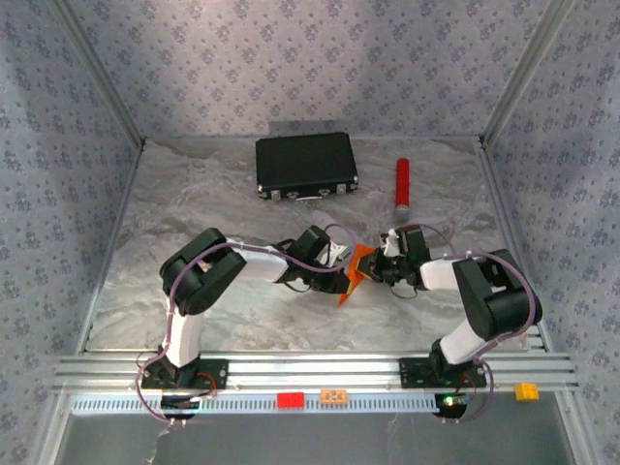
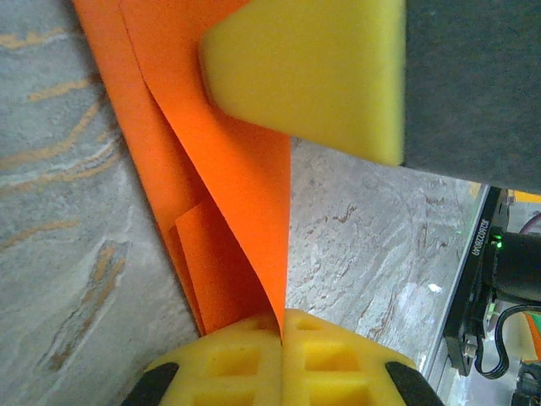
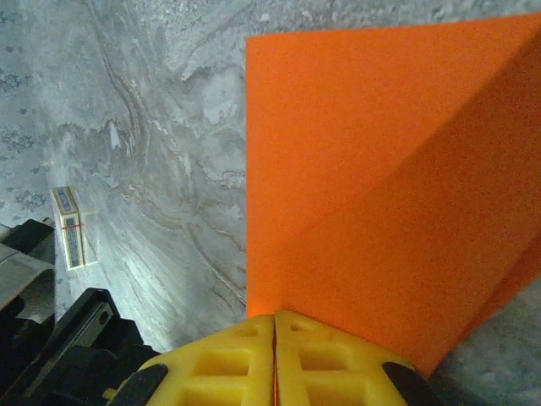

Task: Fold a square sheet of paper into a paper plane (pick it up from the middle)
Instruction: Fold the wing for the fifth time at the center of the table.

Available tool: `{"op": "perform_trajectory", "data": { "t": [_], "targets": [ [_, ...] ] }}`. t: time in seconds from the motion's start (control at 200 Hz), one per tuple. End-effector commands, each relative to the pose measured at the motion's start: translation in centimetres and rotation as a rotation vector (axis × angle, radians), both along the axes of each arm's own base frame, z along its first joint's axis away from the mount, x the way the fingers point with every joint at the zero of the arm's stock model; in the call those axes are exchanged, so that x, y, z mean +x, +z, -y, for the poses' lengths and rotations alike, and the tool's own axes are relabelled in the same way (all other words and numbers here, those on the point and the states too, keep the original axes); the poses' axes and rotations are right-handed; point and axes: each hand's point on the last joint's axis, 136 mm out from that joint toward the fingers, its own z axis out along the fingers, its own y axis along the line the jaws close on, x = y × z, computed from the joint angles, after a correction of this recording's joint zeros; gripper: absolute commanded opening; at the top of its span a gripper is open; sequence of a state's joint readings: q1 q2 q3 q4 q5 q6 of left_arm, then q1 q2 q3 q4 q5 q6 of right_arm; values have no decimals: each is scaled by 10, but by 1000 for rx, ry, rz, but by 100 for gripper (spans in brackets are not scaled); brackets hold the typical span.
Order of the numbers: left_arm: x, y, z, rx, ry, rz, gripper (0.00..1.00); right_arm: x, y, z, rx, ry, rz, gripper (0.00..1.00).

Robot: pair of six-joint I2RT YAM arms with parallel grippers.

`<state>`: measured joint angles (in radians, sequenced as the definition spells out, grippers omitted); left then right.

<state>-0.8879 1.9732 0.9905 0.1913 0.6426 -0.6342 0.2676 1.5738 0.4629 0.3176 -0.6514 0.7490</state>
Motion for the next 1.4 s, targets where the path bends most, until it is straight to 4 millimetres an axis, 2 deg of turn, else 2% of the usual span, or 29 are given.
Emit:
{"op": "perform_trajectory", "data": {
  "t": [0.0, 0.155, 0.345, 0.64, 0.869, 0.984, 1.119, 1.214, 1.394],
  "targets": [
    [-15, -35, -18, 125, 5, -55, 5, -1, -12, 8, -45, -12, -20, 10],
    [-11, -12, -13, 80, 17, -17, 14, -6, -17, 7, -42, -2, -23, 11],
    [4, 14, -13, 58, 79, 59, 31, -7, -23, 8, -49, -6, -41, 10],
    [12, 18, 0, -10, 113, 25, 32, -9, -24, 9, -54, -8, -45, 10],
    [11, 11, 3, -15, 115, -12, 22, -9, -24, 9, -53, -10, -44, 10],
    [9, 4, -1, 10, 118, -30, 21, -9, -24, 9, -54, -9, -44, 10],
    [6, 3, -2, 9, 112, -37, 11, -9, -24, 9, -54, -9, -45, 10],
    [1, 1, -3, 3, 97, -53, 4, -9, -26, 10, -61, -12, -49, 10],
    [-11, -9, -11, 20, 71, -94, 1, -10, -30, 12, -75, -18, -61, 10]
  ]
}}
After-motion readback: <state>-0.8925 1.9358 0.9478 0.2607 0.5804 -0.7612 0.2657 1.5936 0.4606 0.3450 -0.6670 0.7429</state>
